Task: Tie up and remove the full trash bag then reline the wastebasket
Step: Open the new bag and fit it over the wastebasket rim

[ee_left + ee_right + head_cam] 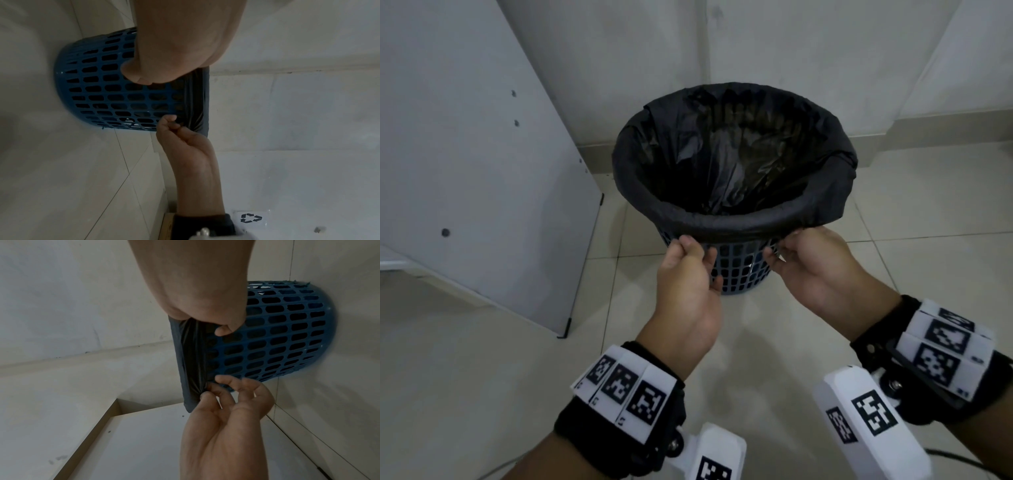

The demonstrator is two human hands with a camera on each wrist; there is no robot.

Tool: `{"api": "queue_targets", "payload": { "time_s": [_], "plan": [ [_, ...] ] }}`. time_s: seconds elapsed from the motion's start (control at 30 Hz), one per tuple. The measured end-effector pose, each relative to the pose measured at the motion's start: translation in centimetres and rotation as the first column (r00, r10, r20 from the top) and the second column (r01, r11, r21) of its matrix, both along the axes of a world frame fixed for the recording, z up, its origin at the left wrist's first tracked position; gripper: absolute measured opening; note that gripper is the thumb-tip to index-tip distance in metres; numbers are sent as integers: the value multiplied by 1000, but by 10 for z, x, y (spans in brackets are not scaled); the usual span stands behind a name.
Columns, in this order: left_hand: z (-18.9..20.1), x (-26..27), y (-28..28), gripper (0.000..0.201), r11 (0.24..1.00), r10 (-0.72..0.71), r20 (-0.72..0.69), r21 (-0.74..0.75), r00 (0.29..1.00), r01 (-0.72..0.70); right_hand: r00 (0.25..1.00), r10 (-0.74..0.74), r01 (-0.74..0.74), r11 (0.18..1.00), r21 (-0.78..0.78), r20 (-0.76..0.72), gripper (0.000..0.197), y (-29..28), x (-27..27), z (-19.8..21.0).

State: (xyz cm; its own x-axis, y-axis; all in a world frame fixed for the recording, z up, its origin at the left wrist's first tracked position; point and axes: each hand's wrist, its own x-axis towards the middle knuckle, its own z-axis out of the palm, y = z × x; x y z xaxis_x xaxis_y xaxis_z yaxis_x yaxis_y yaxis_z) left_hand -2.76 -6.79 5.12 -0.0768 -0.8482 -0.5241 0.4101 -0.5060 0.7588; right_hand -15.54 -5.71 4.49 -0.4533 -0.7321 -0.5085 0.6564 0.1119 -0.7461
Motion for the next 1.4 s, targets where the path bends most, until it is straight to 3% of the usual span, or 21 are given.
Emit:
{"api": "queue_targets", "payload": {
  "time_s": [0.17, 0.37, 0.47, 0.6, 0.73, 0.87, 1.0, 1.23, 1.4],
  "plan": [
    [0, -1, -5, 24, 999, -12, -33, 48, 999, 14, 997, 32, -28, 998, -50, 77, 57, 0, -5, 1],
    [0, -1, -5, 16, 995, 40, -71, 93, 997, -33, 984, -30, 56, 988, -144, 177, 39, 10, 2, 8],
    [2, 0, -5, 15, 995, 29, -60, 100, 998, -23, 982, -148, 158, 984, -82, 121, 28, 20, 12, 10],
    [5, 2, -5, 14, 994, 6, -66, 112, 998, 1, 991, -125, 127, 991, -44, 38, 24, 25, 25, 2],
    [9, 4, -4, 32, 997, 27, -82, 75, 996, -21, 994, -103, 106, 991, -79, 36, 21, 19, 22, 6],
    [9, 8, 1, 22, 993, 105, -154, 71, 982, -95, 996, -77, 79, 994, -78, 39, 15, 11, 10, 8],
    [11, 9, 1, 41, 991, 132, -204, 18, 970, -131, 995, -55, 64, 992, -111, 82, 15, 7, 4, 10],
    [10, 8, -3, 38, 988, 126, -229, -59, 965, -143, 953, -167, 222, 954, -203, 254, 27, 17, 3, 22],
    [11, 8, -4, 30, 988, 102, -231, -88, 968, -125, 979, -143, 165, 974, -152, 146, 22, 14, 4, 23]
  ]
}}
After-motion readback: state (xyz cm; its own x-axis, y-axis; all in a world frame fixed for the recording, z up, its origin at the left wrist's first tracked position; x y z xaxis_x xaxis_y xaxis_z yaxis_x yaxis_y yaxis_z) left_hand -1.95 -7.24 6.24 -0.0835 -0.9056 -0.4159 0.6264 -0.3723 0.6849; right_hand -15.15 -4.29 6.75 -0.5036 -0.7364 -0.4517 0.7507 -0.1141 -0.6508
